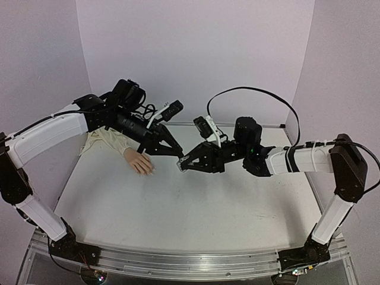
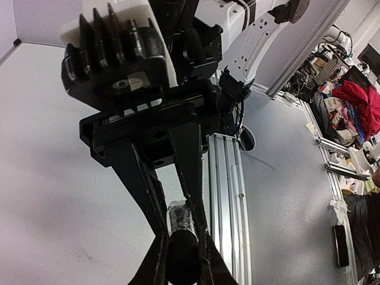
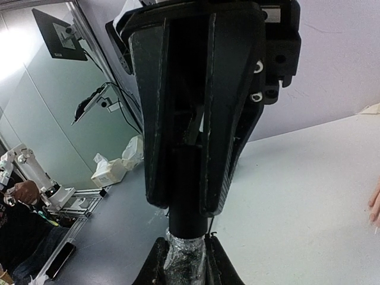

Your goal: Paint the nails

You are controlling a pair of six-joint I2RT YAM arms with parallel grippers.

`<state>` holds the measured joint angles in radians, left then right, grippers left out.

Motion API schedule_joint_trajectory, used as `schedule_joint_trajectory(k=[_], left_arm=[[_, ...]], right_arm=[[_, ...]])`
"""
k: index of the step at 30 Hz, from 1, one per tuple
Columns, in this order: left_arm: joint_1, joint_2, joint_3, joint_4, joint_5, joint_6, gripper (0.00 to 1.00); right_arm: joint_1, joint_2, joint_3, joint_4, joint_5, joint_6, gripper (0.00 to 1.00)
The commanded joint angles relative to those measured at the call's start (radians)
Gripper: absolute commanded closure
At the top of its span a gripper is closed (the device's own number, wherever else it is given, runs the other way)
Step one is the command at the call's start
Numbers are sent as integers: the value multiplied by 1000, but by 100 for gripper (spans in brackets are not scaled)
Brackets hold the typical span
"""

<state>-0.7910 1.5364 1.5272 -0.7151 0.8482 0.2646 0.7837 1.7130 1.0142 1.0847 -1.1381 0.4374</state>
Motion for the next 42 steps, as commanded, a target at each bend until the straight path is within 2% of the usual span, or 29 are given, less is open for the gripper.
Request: schedule_joint_trajectory(k=[1,7,10,14,15,18,20,24,31,36,42], left_arm=[[-29,-25,-9,-97,-44,-22,90],[-11,-150,-56,33,-265,-175,48],[-6,-209,-87,66,-322,-220,34],[-5,-250,-128,131,-378,-346,10],[-5,-253,-136,158,-412,-395,8],[-5,-268,-175,283,-503,-597,8],[-7,-272,-208,390,-512,-732,7],[-8,-245,-197,463,-577,-860,8],[-19,-160,-134,496,-615,-886,18],[-48,-106,-93,496,-673,-858,24],[-59,-36,-39,496,-692,-836,36]], right_arm=[[3,-160,16,141,156,-150,100],[2,-208,-18,-23,327,-333,100],[2,-224,-38,-45,423,-378,100],[15,-245,-68,-52,621,-424,100],[25,-249,-76,-52,694,-445,100],[78,-251,-88,-50,921,-529,100],[114,-240,-86,-39,1060,-570,100],[156,-205,-70,-18,1255,-607,100],[192,-155,-31,-29,1382,-653,100],[211,-135,-13,-45,1400,-671,100],[219,-129,-6,-60,1400,-683,100]])
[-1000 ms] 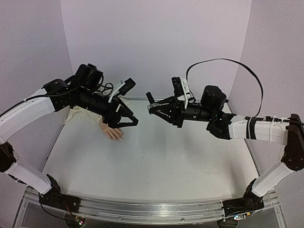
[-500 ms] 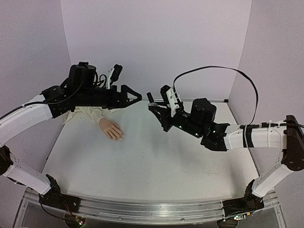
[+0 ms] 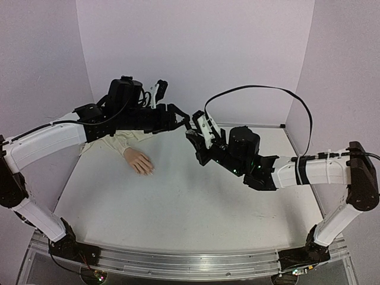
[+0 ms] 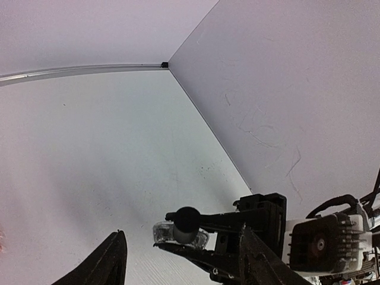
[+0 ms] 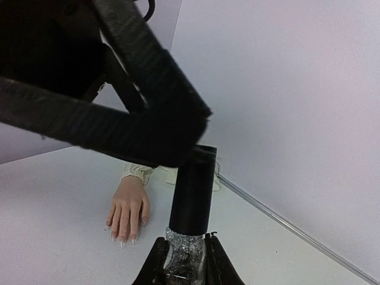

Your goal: Paint the nails

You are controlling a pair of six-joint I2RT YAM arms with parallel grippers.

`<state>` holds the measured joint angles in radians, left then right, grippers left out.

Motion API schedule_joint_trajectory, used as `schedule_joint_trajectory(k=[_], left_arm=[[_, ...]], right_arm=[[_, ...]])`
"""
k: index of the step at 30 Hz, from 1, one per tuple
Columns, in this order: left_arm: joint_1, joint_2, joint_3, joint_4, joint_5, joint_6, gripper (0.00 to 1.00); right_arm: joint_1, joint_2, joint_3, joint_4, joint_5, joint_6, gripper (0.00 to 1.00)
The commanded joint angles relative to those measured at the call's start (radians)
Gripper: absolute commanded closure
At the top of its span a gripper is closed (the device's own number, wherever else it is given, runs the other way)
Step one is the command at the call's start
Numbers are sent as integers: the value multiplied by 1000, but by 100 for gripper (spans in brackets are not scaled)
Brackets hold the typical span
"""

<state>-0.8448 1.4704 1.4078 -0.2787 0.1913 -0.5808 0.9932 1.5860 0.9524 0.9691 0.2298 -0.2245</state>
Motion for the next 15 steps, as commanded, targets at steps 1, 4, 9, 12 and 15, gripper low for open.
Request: schedule_joint_trajectory(k=[1,4,9,12,15], left_arm=[[-6,39,88,59,-36,11,39],[-10,65,107,58,-41,17,46],[-18,81,112,56,-57,29,56],[-25,86,115,56,-53,37,63],[-32,93,118,57,-47,40,69]], right_arm=[[11,-3,57,56,32,-22,100],[13,-6,57,53,30,-28,100],[16,-5,64,48,30,-36,100],[18,0,71,45,30,-38,100],[19,6,79,43,31,-38,100]])
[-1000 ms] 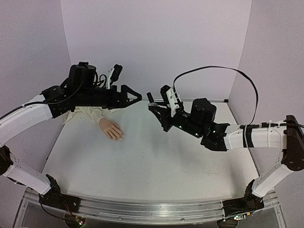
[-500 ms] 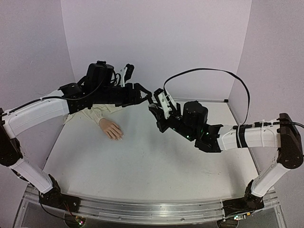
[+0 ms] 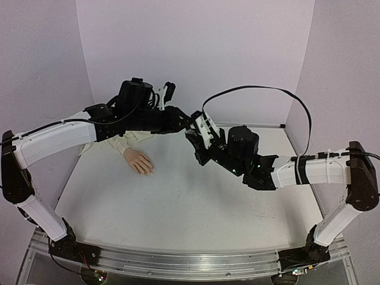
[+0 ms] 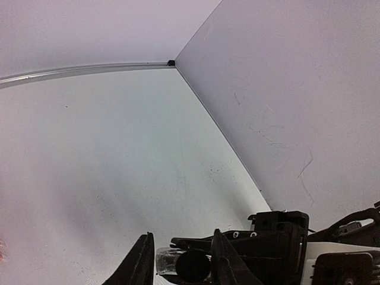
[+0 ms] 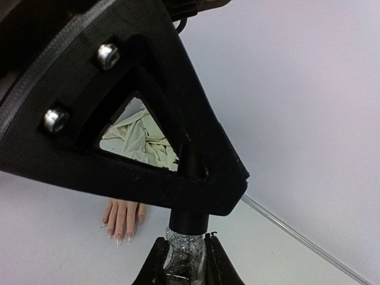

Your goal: Paint the nails

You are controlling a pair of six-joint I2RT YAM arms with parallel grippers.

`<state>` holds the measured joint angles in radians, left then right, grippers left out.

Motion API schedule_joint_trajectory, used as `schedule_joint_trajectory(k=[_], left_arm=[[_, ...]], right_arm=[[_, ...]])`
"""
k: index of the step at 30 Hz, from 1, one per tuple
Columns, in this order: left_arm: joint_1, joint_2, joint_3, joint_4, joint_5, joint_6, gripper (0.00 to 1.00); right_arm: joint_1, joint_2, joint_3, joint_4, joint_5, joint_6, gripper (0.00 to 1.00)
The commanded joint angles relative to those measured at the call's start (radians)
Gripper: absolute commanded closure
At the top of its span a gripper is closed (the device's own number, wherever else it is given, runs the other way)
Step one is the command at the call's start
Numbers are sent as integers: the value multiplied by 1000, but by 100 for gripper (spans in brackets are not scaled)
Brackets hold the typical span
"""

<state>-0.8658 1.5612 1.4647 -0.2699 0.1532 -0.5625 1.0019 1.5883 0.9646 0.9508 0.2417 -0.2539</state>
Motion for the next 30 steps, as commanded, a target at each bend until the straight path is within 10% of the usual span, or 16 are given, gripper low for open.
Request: schedule_joint_trajectory(k=[1,18,30], left_arm=[[-13,3,60,48,-10,22,70],[-46,-20,-50,75,47,127,96],[-31,-98,-204,250,574,320,98]], right_arm=[[10,5,69,60,22,-8,100],[4,20,177,-51,-18,110,100],[-218,-37,171,210,-1251,529,100]])
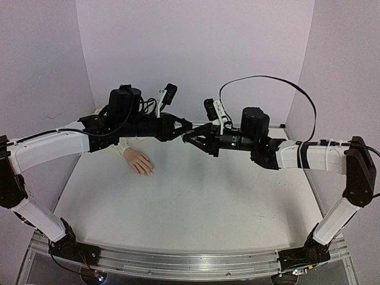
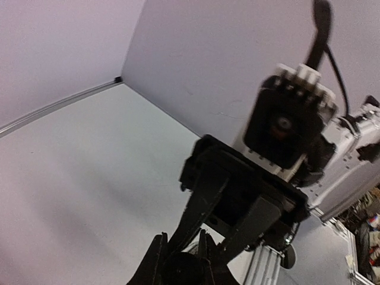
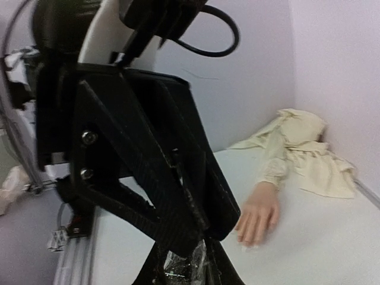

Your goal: Paint the nails

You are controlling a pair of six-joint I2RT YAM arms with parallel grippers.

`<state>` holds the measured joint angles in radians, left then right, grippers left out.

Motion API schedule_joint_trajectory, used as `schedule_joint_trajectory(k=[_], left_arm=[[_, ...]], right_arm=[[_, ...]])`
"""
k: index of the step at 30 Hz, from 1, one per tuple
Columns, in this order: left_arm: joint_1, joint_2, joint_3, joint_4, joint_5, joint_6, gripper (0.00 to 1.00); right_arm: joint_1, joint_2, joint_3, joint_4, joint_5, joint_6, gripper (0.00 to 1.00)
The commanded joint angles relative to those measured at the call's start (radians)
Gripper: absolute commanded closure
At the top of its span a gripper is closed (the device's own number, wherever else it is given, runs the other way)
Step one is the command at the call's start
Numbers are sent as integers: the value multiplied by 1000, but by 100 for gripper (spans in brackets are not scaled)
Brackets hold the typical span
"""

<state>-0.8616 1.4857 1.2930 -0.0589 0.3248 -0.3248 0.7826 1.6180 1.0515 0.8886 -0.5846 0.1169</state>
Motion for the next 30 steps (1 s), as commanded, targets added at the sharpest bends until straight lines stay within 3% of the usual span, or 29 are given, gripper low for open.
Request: schedule_joint_trajectory(k=[1,5,7,13,14,16,22,30], left_arm=[[-29,-26,-41,39,433,79,98],[-4,-58,-58,39,433,64,97],[3,-85,-52,37,401,54,89],[14,-178,-59,7,250,16,28],[15,-193,-61,-2,219,4,14],[17,-217,-67,-18,160,-30,1],[20,-193,-2,-85,9,-200,3],[13,-74,138,-173,-111,-199,25]], right_arm=[[1,-69,89,275,-456,171,100],[0,-103,27,272,-437,152,100],[-2,-119,-15,269,-387,122,100],[-2,-168,-106,160,-107,-54,100],[-2,-171,-111,151,-62,-76,100],[0,-171,-113,132,7,-106,100],[31,-158,-96,65,258,-191,100],[135,-114,-29,-11,617,-283,100]])
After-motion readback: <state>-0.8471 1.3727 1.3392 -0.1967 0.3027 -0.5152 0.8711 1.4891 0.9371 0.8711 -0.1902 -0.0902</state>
